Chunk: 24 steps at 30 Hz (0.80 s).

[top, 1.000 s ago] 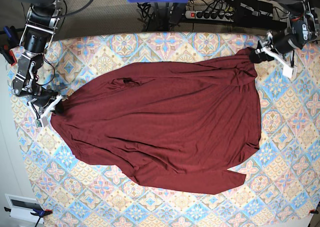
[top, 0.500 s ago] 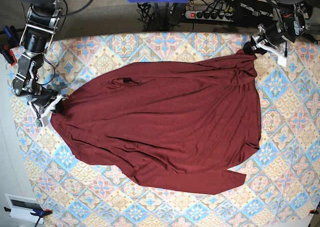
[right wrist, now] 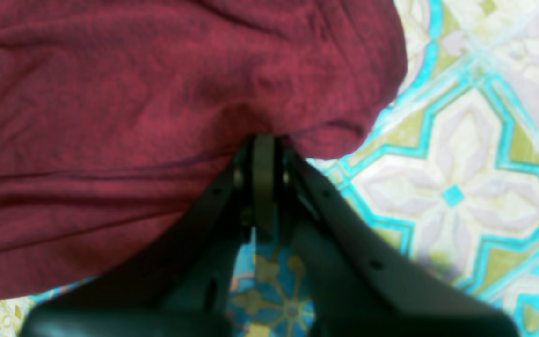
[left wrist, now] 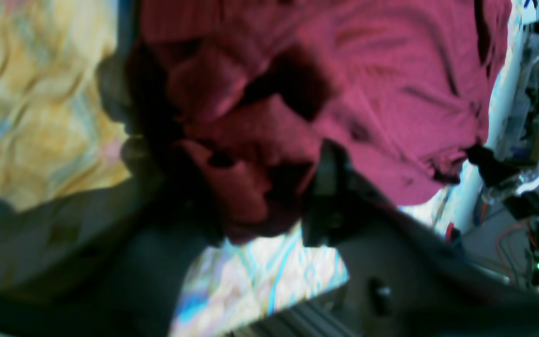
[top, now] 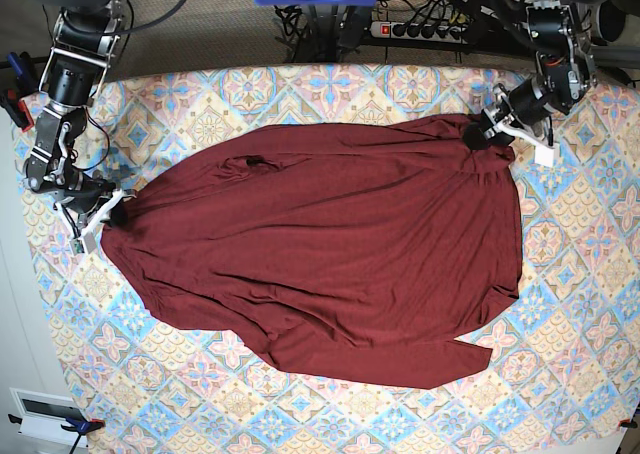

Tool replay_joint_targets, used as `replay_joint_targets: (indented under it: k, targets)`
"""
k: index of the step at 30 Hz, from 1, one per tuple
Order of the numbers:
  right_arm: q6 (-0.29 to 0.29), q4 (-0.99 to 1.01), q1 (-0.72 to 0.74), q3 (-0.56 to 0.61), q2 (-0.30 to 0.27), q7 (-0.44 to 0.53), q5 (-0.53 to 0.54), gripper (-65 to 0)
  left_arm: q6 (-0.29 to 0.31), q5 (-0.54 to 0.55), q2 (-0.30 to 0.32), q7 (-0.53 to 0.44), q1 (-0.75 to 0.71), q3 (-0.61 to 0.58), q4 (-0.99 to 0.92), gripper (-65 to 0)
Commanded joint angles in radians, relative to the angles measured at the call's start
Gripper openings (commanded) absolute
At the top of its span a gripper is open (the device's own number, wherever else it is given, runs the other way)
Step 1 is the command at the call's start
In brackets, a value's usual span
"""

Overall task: Layout the t-shirt on the table in an organized manner, then fold the t-shirt properly
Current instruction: 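Release the sleeve with the left gripper and regrasp the shirt corner, then drag the held shirt corner with the right gripper away from the left gripper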

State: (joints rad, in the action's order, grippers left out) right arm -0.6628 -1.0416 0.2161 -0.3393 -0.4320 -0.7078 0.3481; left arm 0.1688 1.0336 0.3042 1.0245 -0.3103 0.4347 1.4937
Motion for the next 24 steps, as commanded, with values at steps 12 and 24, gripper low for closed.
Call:
replay_joint_targets:
  k: [12, 24]
  targets:
    - [-0.005, -0.246, -0.103, -0.014, -0.026, -0.051, 0.026, -61.3, -0.008, -0.138, 0.091, -0.066, -0.008, 0.138, 0.002, -65.0]
    - [-0.007, -0.556, -0.373, -0.014, 0.011, -0.181, 0.030, -55.0, -0.008, -0.140, 0.197, -0.065, -0.005, 0.138, 0.002, -65.0]
